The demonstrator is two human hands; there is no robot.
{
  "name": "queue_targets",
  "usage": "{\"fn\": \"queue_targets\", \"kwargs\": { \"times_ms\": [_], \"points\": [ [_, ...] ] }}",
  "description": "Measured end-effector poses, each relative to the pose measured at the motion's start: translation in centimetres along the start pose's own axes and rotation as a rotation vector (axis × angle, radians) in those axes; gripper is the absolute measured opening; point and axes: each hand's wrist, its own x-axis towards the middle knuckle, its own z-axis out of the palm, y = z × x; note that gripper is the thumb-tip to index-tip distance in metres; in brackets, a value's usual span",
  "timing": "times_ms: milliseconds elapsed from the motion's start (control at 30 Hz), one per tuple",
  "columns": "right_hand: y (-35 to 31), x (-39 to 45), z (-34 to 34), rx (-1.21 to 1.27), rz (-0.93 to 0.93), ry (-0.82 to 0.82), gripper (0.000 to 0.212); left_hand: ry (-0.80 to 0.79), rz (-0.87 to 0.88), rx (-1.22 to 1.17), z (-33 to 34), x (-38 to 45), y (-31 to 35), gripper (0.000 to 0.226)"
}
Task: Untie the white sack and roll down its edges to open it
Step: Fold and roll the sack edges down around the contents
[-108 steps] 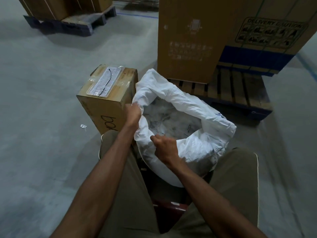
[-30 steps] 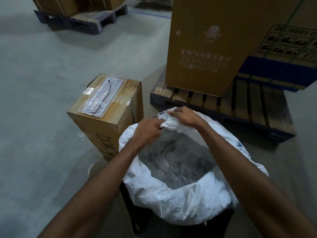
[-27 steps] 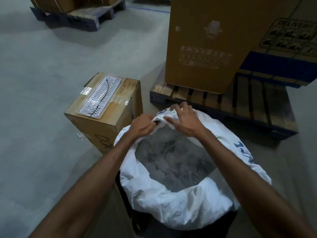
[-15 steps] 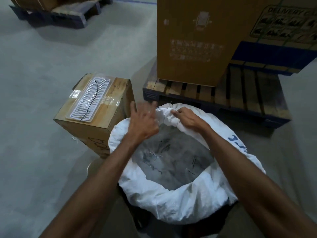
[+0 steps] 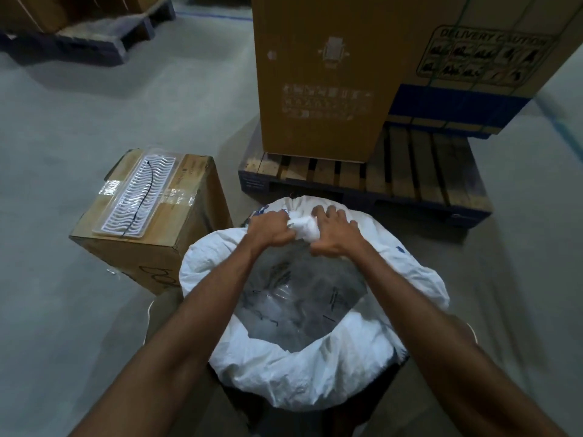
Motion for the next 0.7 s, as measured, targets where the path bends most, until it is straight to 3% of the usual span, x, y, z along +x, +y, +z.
{"fn": "queue_targets", "kwargs": {
  "times_ms": [33,100,167,233,333,400,500,567,633,700],
  "points": [
    [-0.1,-0.2,1.2,-0.185,0.042,0.165,0.087,-0.09,-0.046,-0.073,-0.5,0.3,-0.1,0.031],
    [-0.4,-1.2,3.3,-0.357,0.081,0.34,0.078,-0.282,-0.101,-0.183,-1.7,0.8,-0.3,0.054],
    [-0.5,-1.1,3.8,-0.249,0.106,0.343,0.056,-0.333,-0.064,-0.138,-1.9,1.3,-0.3,0.059],
    [0.5,-0.2,2.7,-0.097,0.116,0.271,0.038,-0.209,-0.027,0.065,-0.8,1.2,-0.1,0.073],
    [1.8,1.2,-0.2,0.129,0.131,0.03,0.046,0.155,0.202,0.311,1.4,0.0,1.4,0.111],
    [2.1,1.9,-2.5,0.208,0.129,-0.183,0.054,0.299,0.362,0.225,2.4,-0.1,2.4,0.101],
    [2.8,2.2,-3.6,0.233,0.131,-0.328,0.057,0.293,0.279,0.022,2.3,0.9,3.7,0.074],
    [2.9,1.9,-1.9,0.181,0.132,-0.191,0.066,0.198,0.174,0.067,2.0,1.5,4.5,0.062],
    [2.7,0.8,0.9,-0.036,0.173,0.063,0.088,0.029,0.077,0.094,1.6,2.0,4.9,0.053],
    [2.4,-0.6,3.8,-0.259,0.209,0.289,0.092,-0.141,0.003,0.043,1.0,2.6,4.6,0.052]
  ]
}}
